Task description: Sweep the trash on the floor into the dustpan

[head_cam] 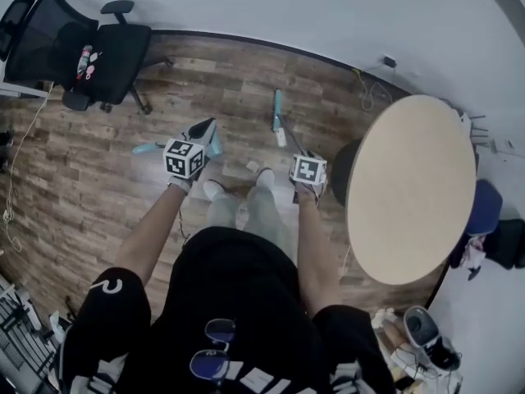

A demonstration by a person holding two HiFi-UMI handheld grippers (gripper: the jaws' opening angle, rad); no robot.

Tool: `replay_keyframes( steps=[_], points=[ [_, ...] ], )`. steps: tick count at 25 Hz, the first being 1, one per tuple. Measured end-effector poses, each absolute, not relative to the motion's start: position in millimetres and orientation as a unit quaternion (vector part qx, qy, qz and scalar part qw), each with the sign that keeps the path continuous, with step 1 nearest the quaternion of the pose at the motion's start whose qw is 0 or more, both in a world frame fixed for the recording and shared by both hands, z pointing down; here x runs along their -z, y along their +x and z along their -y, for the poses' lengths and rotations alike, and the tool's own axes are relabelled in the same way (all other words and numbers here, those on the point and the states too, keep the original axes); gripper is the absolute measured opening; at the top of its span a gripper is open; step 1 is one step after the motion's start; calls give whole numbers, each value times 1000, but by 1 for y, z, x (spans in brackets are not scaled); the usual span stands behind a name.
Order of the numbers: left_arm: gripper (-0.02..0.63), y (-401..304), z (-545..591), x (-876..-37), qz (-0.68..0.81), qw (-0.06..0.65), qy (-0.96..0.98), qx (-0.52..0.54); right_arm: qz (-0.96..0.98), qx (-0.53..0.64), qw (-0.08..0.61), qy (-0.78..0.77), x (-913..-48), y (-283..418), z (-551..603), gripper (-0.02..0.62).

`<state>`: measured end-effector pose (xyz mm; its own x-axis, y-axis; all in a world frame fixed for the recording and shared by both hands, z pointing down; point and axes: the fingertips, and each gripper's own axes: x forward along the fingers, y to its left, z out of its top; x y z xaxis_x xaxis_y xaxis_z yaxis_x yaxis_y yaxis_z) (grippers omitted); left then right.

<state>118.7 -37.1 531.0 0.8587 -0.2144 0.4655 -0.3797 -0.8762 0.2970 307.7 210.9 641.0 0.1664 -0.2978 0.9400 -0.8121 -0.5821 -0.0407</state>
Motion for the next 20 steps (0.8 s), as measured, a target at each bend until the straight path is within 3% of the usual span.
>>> replay_keyframes(
  steps=[11,20],
  points=[
    [-2,258,-23,-556,68,187,948,-249,284,-541,258,748,-666,405,-322,84],
    [-2,289,-38,-586,42,193,941,-273,275,-552,265,742,-715,416,-329,84]
  ],
)
